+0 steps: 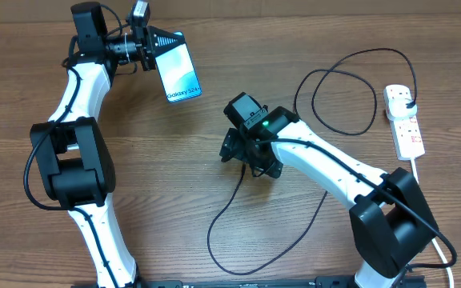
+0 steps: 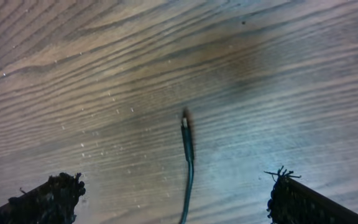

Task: Plug charger to phone and switch on socket
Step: 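Lower the right gripper to the black cable's USB-C end on the table, then grasp the USB-C end with the right gripper and lift it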

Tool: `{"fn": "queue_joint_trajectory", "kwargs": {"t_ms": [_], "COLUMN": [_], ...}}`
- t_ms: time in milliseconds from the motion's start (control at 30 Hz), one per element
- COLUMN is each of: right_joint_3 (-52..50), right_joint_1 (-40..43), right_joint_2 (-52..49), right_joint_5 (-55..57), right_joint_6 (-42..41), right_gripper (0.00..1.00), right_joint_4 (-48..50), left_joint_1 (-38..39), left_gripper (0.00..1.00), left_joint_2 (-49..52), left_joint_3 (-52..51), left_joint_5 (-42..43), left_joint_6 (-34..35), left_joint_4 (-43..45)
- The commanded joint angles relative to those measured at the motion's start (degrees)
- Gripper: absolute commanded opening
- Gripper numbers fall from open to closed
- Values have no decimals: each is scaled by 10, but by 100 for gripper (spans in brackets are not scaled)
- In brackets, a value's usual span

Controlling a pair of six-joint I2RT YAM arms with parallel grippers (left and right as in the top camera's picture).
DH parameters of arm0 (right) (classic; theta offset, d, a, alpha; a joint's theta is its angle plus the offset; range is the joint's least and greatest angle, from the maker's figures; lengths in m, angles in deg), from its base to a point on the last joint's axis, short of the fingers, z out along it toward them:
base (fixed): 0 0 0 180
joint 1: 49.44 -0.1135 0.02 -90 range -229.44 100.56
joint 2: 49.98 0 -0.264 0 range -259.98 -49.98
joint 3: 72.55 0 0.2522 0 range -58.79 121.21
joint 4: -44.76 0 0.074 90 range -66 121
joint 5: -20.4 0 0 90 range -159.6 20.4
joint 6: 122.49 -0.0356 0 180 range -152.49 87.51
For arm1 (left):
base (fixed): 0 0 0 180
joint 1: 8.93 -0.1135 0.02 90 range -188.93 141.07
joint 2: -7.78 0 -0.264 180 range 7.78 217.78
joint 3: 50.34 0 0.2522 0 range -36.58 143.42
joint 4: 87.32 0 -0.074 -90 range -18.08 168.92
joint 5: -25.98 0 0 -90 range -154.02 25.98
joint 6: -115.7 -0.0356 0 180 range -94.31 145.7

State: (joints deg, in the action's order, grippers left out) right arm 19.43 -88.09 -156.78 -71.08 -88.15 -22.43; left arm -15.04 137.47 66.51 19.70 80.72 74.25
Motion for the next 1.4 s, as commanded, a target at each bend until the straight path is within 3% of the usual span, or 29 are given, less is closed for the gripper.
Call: {"fn": "queue_joint_trajectory", "kwargs": {"t_ms": [0,733,1100,1367], "right_joint_3": [-30,-85,-75,2], "right_joint_1": [-7,-37,-44,-44], "right_joint_2": [-7,-7,-14,-81], "right_joint_5": [12,13,30,36], "right_joint_6": [-14,3,-3,-5], "right_gripper": [100,86,83,83], "right_joint_4": [15,81,57,-10], "left_joint_1": [-2,-2,-2,-2], "left_gripper": [4,5,4,4], "left_joint_2": [-3,-3,-3,-3], "left_joint_3": [5,5,5,5], "left_joint_5": [7,-2,-8,-14], "left_joint_6": [-11,-13,-13,-13], "left_joint_4": [2,0,0,0]}}
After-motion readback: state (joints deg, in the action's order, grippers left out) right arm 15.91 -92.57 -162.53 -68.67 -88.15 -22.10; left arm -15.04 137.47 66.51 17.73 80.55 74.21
